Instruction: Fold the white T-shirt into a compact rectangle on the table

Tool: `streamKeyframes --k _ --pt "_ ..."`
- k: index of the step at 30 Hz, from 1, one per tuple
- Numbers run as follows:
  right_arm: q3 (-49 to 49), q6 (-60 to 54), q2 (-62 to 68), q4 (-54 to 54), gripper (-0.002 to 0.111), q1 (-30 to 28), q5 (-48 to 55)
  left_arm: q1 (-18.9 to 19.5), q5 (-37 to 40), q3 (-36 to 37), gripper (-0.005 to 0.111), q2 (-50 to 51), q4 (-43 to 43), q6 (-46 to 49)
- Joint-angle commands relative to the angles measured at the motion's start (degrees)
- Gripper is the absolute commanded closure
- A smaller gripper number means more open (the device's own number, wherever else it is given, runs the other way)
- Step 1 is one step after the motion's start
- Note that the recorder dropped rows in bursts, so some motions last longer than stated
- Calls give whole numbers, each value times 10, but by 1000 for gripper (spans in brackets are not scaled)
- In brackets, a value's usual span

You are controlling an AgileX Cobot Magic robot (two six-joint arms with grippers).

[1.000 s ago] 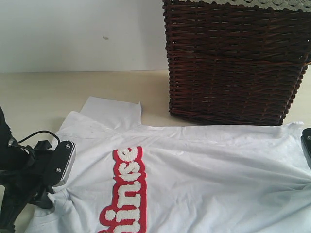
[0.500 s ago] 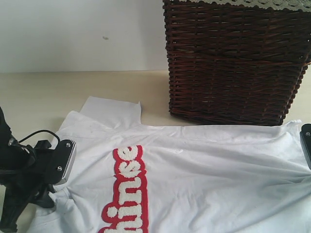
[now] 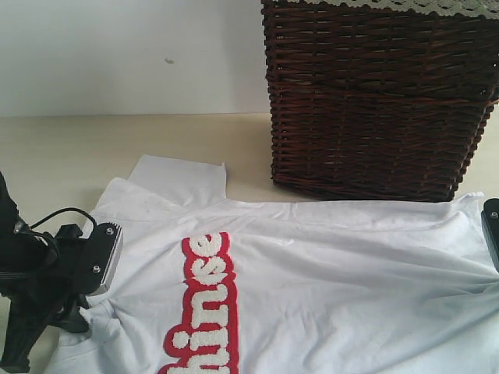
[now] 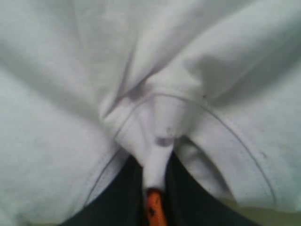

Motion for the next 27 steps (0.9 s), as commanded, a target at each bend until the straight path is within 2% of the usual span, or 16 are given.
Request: streamKeyframes --k 1,7,11,16,22,24,26,27 --pt "2 -4 -5 -5 108 -2 -7 -3 -40 22 107 54 -11 -3" --pt "2 -3 -18 -5 108 -2 0 -3 -57 22 107 38 -12 -41" --pt "2 -3 -55 -5 108 -2 0 -3 -92 22 107 -17 46 -126" --pt "2 -3 -115 -5 108 -2 8 -3 -96 21 107 -89 93 -236" --pt "2 -2 -180 -11 108 -1 81 -3 -23 20 107 -135 126 -262" --pt "2 -16 -216 -11 108 -1 82 -3 6 20 107 -150 209 -339" --pt "2 -16 -245 -9 108 -1 75 -3 50 9 107 -164 328 -468" --pt "2 -15 -266 -9 108 -1 78 -3 89 -4 107 -178 429 -529"
